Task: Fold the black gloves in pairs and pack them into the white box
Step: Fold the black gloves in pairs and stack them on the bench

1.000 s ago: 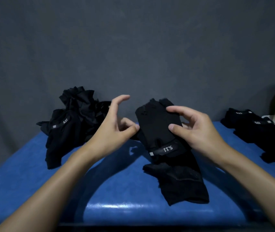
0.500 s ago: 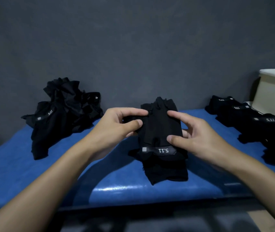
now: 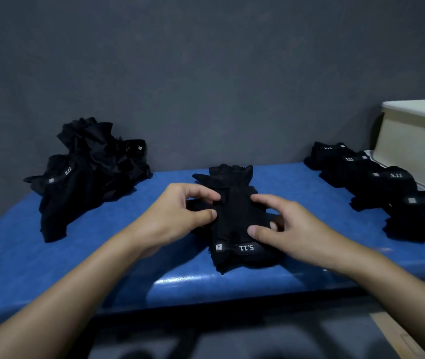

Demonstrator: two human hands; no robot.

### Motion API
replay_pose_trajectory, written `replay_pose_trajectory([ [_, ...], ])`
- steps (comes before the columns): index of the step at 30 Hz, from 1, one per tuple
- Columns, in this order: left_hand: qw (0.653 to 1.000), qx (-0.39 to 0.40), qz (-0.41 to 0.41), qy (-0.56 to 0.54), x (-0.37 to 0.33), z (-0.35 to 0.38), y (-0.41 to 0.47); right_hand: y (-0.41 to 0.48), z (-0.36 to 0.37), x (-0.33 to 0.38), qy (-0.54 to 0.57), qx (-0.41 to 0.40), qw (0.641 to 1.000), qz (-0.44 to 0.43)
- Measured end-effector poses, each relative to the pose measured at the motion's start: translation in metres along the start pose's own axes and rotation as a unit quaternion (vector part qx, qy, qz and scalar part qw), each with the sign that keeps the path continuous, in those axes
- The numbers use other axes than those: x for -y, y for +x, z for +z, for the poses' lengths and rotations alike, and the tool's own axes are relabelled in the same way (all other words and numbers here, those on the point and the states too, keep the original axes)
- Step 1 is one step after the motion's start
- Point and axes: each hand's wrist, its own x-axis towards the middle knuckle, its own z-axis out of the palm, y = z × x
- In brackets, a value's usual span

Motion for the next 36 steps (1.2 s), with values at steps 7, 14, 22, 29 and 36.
replay_pose_trajectory([
  [7,0.999,0.014,0.013,0.035,0.008,-0.004,0.002,0.004,0.000,-0.011,-0.096,-0.023,0.994,-0.049],
  [14,0.993,0.027,0.024,0.115,0.018,-0.001,0.008,0.007,0.001,-0.015,-0.132,-0.017,0.991,-0.004],
  [22,0.974,0.027,0.128,0.182,0.011,-0.010,0.002,0.004,-0.005,-0.022,-0.070,-0.038,0.991,-0.110],
  [29,0.916,0.160,0.153,0.336,0.024,-0.004,-0.005,0.000,-0.003,-0.032,-0.170,0.061,0.978,-0.103],
  [36,0.895,0.154,0.155,0.389,0.026,-0.003,-0.011,-0.003,-0.004,-0.035,-0.154,0.018,0.976,-0.156],
])
